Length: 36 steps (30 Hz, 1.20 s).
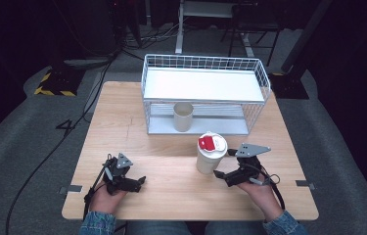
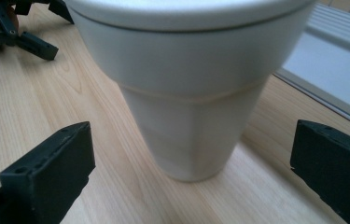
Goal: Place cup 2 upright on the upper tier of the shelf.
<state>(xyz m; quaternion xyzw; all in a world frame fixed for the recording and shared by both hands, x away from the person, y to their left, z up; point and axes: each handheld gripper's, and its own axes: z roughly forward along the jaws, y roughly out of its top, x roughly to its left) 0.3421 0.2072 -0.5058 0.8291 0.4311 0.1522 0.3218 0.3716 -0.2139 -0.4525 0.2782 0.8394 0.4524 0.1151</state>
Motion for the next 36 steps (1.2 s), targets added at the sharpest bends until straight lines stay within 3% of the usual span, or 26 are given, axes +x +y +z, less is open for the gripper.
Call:
perform_pose_trajectory([
  [20,0,0,0,0,0,-2,10000,4,17,29,-17,658,-270,28,9975,2],
  [27,0,0,0,5,0,-5,10000,5,21,32,-21,606,-381,18,9974,6],
  [36,0,0,0,-1,0,-2,10000,4,22,34,-22,635,-428,-18,9971,86],
])
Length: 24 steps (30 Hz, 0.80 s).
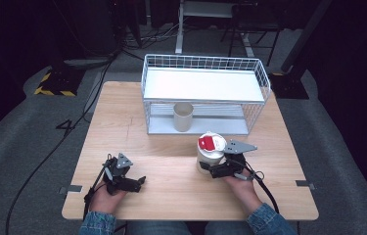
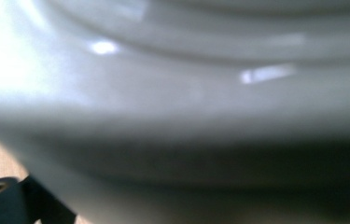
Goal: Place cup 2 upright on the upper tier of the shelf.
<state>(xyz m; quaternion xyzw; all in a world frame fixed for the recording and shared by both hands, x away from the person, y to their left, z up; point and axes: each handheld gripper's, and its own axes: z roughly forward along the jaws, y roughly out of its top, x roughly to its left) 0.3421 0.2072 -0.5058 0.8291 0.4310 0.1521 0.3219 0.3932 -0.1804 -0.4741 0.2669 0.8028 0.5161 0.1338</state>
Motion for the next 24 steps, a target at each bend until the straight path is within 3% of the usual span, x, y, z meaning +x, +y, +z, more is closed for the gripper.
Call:
perform_pose_trajectory([
  [24,0,0,0,2,0,-2,10000,5,0,0,2,-75,-12,48,10000,96],
])
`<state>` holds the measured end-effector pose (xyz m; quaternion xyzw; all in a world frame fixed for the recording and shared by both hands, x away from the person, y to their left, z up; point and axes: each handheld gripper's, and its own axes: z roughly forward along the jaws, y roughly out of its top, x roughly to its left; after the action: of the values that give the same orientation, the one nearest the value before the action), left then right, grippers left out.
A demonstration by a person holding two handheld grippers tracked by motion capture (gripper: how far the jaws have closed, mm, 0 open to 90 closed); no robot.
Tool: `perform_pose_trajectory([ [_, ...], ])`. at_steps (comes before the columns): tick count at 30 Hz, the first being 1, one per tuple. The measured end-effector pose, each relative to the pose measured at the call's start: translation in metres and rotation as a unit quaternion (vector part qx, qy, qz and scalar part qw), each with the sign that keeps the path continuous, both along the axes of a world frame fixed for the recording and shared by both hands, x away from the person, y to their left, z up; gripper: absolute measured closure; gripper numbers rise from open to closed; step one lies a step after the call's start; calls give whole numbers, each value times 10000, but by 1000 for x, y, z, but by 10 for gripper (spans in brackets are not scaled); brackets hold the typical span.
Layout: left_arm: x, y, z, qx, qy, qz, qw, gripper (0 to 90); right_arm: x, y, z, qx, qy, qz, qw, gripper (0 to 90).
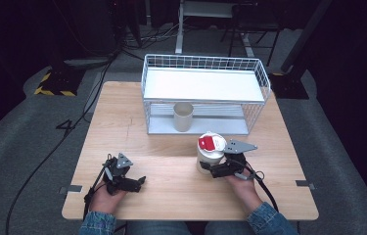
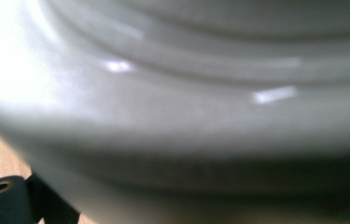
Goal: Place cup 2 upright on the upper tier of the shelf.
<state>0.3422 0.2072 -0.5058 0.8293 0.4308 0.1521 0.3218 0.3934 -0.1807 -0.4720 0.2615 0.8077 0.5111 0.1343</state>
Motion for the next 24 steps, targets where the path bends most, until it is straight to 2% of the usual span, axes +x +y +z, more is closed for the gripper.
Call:
perform_pose_trajectory([
  [5,0,0,0,-1,2,1,10000,5,1,0,1,-14,-6,46,10000,97],
  [15,0,0,0,1,1,-1,10000,5,5,-5,5,-25,21,-61,10000,97],
  [24,0,0,0,0,0,1,10000,5,9,-9,23,65,47,-79,9999,97],
])
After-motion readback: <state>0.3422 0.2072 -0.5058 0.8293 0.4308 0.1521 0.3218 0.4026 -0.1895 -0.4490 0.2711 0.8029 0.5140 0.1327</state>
